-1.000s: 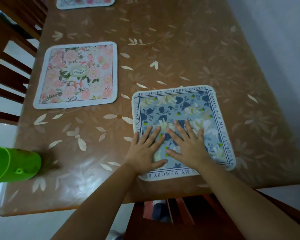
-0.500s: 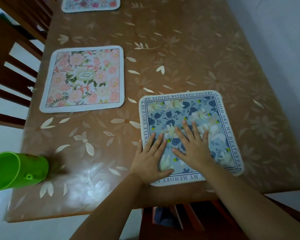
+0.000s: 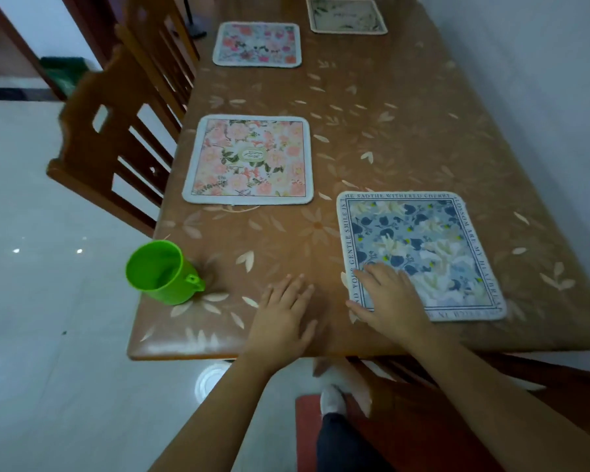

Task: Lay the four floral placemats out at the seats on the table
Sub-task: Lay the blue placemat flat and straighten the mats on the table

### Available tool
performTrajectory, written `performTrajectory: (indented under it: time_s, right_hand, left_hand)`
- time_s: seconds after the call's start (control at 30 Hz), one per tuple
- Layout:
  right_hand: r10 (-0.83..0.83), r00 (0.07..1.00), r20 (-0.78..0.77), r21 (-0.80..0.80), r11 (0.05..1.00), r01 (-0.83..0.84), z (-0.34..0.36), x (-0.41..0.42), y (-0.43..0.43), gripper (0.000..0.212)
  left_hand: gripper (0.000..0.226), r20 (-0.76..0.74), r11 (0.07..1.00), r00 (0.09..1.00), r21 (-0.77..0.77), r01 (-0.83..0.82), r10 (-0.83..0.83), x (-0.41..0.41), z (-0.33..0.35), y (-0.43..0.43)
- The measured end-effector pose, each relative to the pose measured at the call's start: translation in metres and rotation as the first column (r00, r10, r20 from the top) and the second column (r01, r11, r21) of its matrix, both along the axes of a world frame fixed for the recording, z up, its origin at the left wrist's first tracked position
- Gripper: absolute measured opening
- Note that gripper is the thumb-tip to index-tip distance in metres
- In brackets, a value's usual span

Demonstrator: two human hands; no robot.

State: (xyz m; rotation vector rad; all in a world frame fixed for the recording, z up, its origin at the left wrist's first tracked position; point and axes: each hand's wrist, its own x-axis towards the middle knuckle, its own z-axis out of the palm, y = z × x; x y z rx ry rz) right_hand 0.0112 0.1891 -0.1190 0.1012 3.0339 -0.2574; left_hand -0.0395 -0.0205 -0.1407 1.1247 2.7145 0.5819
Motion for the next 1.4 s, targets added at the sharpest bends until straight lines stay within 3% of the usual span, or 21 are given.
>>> performTrajectory:
  time_s: [0.13,0.43,0.7,1.1,1.4]
  right_hand:
    - [-0.030,0.990,-0.135,-0.052,0.998,0.023,0.039,-0.006,-0.071,0.049]
    - [-0.057,0.963,-0.262,-0.154,0.988,0.017,0.079,0.003,-0.220,0.043]
    - [0.010,0.929,-0.371,-0.161,0.984,-0.075,0.104,-0.059,-0.292,0.045]
    - [-0.151,0.918,-0.366,-0.162,0.982,0.097,0.107,-0.210,-0.339,0.041]
    - [-0.349,0.887,-0.302,-0.128,0.937,0.325,0.112,-0.275,-0.337,0.041]
  left_hand:
    - [0.044,-0.195,0.992,0.977,0.105,-0.064,0.084,0.014,0.041,-0.057]
    - [0.045,-0.225,0.949,0.942,0.253,-0.189,0.248,0.035,0.086,-0.183]
    - [0.041,-0.280,0.926,0.899,0.270,-0.263,0.336,-0.027,0.106,-0.248]
    - [0.042,-0.322,0.977,0.928,0.158,-0.141,0.186,-0.208,0.121,-0.275]
    - [0.041,-0.273,0.980,0.956,0.191,-0.059,0.111,-0.309,0.117,-0.257]
